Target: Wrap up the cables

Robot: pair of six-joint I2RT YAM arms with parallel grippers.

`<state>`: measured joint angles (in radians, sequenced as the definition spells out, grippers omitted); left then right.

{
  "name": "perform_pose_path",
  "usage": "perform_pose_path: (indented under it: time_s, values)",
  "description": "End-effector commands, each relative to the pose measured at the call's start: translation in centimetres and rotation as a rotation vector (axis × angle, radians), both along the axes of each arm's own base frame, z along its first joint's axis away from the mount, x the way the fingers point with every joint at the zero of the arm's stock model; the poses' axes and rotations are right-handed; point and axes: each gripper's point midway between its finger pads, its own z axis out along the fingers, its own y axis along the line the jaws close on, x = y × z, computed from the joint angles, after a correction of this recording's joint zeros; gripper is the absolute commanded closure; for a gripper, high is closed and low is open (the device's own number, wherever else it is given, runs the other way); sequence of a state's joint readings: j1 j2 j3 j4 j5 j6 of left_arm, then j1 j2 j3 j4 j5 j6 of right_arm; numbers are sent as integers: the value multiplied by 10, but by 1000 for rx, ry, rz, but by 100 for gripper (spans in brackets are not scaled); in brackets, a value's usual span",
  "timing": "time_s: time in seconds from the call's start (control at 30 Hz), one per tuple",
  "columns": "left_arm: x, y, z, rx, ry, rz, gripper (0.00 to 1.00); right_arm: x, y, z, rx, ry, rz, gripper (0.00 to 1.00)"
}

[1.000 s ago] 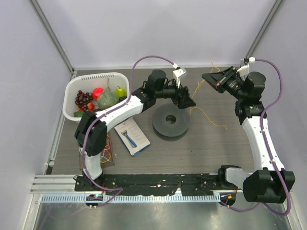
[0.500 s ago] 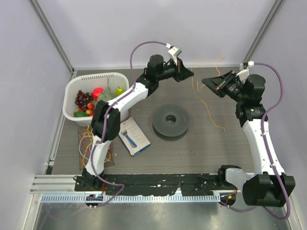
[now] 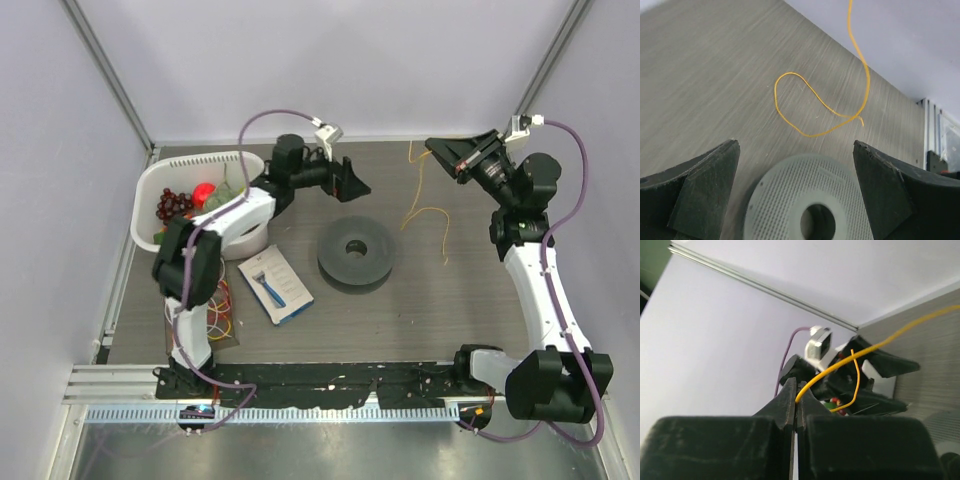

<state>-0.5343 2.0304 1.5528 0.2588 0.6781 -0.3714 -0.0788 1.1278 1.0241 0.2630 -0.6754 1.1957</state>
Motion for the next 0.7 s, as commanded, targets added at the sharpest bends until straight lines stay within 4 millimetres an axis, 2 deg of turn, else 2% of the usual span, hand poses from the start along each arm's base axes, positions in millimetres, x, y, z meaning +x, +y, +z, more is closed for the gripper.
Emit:
perform_pose_path:
  time_s: [0.0,0.13,0.23,0.3,0.33,0.37,0.47,0.5,0.53,0.67]
  values:
    - [-46,37,125,-42,-468,-63,0,-12,5,37,108,-106,55,99]
    - [-78,50,139,42,-720,-114,0,-23,11,41,130,-130,103,99]
    - [-100,52,156,14,-735,-173,0,-42,26,45,110,-195,191,99]
    - [-105,48,168,-53,-551,-163,0,-56,34,48,82,-260,240,99]
    - [-106,44,173,-104,-390,-150,0,-61,39,48,66,-283,261,99]
    - [-115,38,179,-178,-172,-164,0,-66,41,50,54,-316,268,99]
    - [-137,24,199,-378,189,-257,0,-69,46,48,20,-361,276,99]
    - [-138,23,204,-440,238,-260,0,-70,46,47,16,-373,277,99]
    - [-136,23,202,-450,295,-231,0,-75,57,46,11,-387,311,99]
    - [-142,17,217,-502,330,-205,0,-76,65,44,-14,-419,316,99]
